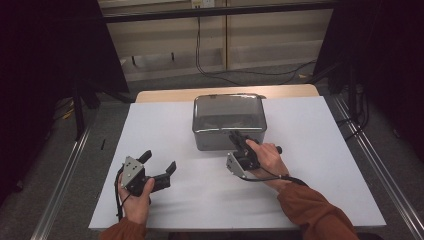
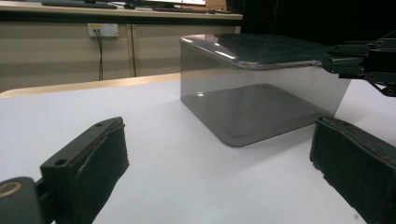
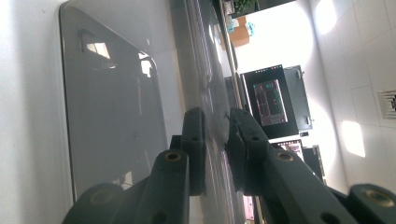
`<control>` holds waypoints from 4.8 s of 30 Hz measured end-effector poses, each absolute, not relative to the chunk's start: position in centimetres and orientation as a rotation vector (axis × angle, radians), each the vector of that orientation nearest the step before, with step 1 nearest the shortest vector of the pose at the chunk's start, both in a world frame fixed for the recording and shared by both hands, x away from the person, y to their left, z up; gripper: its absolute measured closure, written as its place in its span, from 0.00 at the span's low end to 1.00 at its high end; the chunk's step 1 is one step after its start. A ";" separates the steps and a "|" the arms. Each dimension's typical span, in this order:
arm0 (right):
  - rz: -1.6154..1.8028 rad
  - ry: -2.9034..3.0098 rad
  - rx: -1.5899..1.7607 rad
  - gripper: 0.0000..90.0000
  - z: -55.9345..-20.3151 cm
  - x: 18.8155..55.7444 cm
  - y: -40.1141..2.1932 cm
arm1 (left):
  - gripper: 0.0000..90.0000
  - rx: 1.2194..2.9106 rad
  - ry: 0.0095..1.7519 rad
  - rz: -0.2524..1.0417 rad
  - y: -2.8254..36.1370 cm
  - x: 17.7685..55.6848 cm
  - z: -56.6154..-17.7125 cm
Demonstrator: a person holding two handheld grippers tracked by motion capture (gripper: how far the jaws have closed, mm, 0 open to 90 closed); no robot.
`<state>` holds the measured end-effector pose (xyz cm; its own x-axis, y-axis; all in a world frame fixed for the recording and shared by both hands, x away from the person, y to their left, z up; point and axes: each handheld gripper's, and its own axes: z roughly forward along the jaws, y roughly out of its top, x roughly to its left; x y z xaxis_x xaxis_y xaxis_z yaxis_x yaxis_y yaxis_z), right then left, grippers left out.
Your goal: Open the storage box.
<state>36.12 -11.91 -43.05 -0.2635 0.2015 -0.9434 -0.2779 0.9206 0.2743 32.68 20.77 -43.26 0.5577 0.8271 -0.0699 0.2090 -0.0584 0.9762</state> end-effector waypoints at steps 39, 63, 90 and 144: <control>0.520 1.735 -0.018 0.88 -40.6 36.6 -12.1 | 0.03 1.627 0.781 0.559 17.2 37.0 -41.2; 0.548 1.715 0.000 0.88 -39.5 37.0 -12.3 | 0.03 1.639 0.683 0.539 13.7 41.5 -39.7; 0.546 1.721 -0.010 0.89 -38.6 37.3 -12.4 | 0.16 1.646 0.710 0.623 12.0 45.8 -40.8; 1.246 1.829 0.742 0.30 -38.4 42.6 -21.1 | 0.35 1.625 0.611 0.665 10.8 46.9 -39.4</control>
